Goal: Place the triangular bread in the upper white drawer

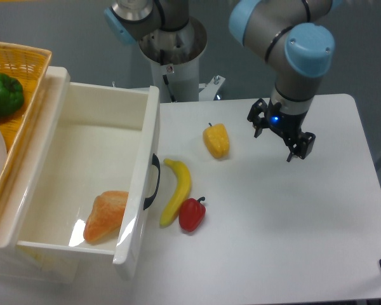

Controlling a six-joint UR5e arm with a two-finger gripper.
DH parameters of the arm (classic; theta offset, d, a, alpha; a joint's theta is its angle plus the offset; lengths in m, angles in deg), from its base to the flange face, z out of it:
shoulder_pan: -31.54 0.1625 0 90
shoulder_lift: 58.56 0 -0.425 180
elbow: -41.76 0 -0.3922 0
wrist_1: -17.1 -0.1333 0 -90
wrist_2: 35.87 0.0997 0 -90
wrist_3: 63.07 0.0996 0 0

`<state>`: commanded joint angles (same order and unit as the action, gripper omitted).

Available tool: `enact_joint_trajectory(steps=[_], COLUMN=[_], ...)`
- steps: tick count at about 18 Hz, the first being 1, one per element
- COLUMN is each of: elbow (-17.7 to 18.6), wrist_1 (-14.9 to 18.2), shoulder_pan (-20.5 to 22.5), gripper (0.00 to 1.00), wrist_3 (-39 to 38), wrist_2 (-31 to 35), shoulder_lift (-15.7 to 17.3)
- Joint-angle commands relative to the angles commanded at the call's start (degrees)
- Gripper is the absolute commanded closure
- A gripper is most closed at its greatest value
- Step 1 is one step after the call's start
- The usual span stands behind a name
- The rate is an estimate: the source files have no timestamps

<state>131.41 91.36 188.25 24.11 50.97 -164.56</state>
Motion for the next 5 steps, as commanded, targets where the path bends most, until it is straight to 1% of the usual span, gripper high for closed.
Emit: enact_joint_trajectory(steps=[3,5], elbow=[0.00,0.26], wrist_1=[-0.61,-2.63], shoulder_pan=[0.00,0.00], gripper=[0.00,0.00], wrist_3=[1.32,1.33], wrist_2=[1.75,2.29], shoulder_lift=[-1.49,-2.46])
